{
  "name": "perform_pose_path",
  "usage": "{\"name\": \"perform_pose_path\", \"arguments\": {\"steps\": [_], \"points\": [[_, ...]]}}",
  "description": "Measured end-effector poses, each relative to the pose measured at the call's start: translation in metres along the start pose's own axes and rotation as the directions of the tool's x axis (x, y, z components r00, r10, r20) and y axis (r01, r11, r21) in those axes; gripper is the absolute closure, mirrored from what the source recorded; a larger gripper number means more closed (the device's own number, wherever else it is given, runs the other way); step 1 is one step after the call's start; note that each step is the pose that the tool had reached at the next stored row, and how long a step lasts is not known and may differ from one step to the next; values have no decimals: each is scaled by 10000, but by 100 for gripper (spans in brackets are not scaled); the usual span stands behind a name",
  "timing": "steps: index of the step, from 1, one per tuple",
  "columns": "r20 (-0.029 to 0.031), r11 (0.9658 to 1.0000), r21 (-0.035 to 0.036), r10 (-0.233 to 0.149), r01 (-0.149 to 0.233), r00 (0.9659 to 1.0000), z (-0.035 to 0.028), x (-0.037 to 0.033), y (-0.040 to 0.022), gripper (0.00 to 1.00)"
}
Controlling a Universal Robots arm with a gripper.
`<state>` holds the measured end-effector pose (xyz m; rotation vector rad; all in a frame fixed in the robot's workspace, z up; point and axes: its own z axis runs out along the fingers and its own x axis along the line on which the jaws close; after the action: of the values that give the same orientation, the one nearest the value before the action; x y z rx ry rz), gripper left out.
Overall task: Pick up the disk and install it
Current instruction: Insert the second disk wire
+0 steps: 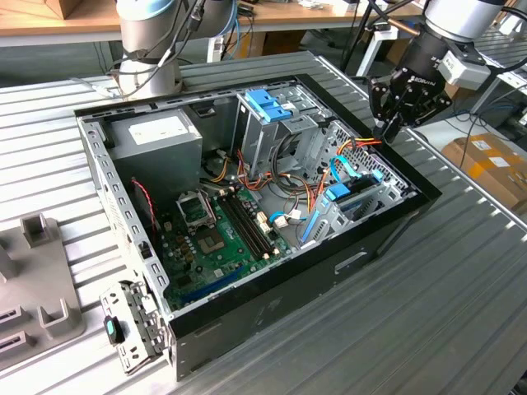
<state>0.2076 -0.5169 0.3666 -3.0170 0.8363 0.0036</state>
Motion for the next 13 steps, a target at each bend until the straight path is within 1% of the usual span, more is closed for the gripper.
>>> {"name": "perform_pose_path", "arguments": {"steps": [1,2,8,10,13], "points": [[1,10000,0,1,-1,10000,0,0,0,70],[0,10000,0,0,0,10000,0,0,0,78],[1,10000,1,0,0,10000,0,0,0,78],[0,10000,1,0,0,10000,-1,0,0,84],[0,10000,1,0,0,10000,0,0,0,84]]}}
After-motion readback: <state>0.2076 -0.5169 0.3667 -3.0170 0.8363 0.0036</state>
